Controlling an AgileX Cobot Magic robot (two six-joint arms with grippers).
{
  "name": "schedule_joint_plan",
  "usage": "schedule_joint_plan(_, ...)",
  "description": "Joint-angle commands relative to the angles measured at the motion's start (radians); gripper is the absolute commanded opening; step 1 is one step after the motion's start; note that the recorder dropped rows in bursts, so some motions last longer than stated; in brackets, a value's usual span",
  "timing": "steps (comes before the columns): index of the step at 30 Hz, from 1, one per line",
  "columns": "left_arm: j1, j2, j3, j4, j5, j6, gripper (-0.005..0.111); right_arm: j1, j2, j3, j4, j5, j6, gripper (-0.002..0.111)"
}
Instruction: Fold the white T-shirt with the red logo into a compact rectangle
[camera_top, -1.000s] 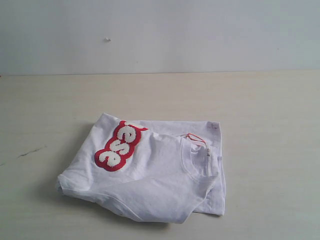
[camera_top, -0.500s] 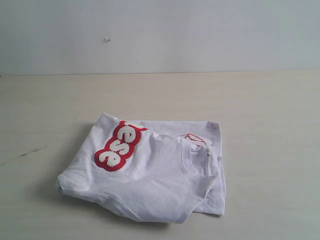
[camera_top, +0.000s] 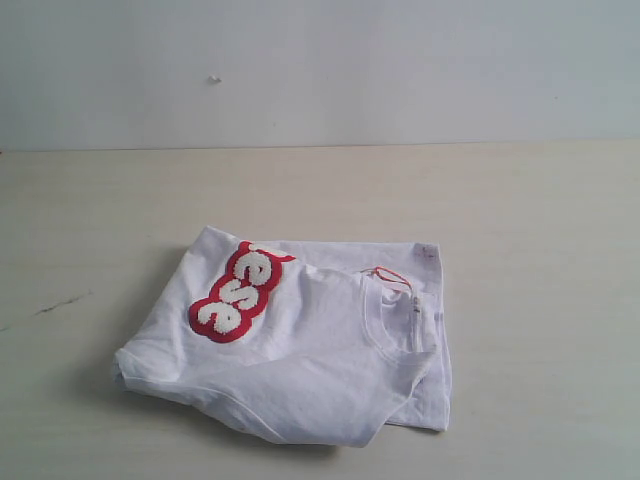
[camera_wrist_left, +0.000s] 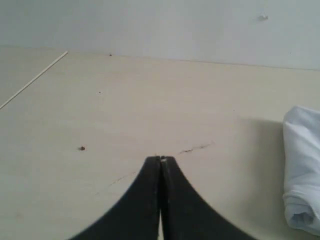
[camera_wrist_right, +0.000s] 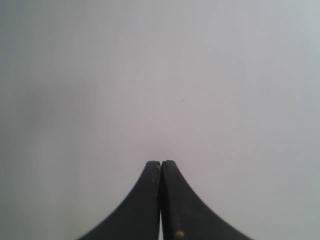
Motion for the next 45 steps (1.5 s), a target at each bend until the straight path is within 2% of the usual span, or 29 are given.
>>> schedule_joint_plan(1, 0.003, -0.005, -0.001, -0.003, -0.003, 0.003, 0.0, -0.004, -0.002, -0.007, -0.004, 0.0, 0.001, 0.0)
schedule_joint_plan(22, 0.003, -0.005, -0.001, -0.003, -0.003, 0.003, 0.0, -0.004, -0.002, -0.007, -0.004, 0.0, 0.001, 0.0)
schedule_joint_plan(30, 0.003, -0.005, -0.001, -0.003, -0.003, 0.003, 0.0, -0.005, -0.002, 0.001, -0.126, -0.093, -0.011, 0.0)
schedule_joint_plan(36, 0.003, -0.005, -0.001, -0.001, -0.003, 0.003, 0.0, -0.113, -0.002, 0.082, -0.136, -0.423, 0.004, 0.0)
schedule_joint_plan(38, 0.003, -0.005, -0.001, -0.001, -0.003, 0.003, 0.0, -0.164, -0.002, 0.109, -0.131, -0.473, 0.033, 0.0)
schedule_joint_plan(45, 0.003, -0.005, -0.001, -0.001, -0.003, 0.003, 0.0, -0.288, -0.002, 0.194, -0.131, -0.485, 0.057, 0.0)
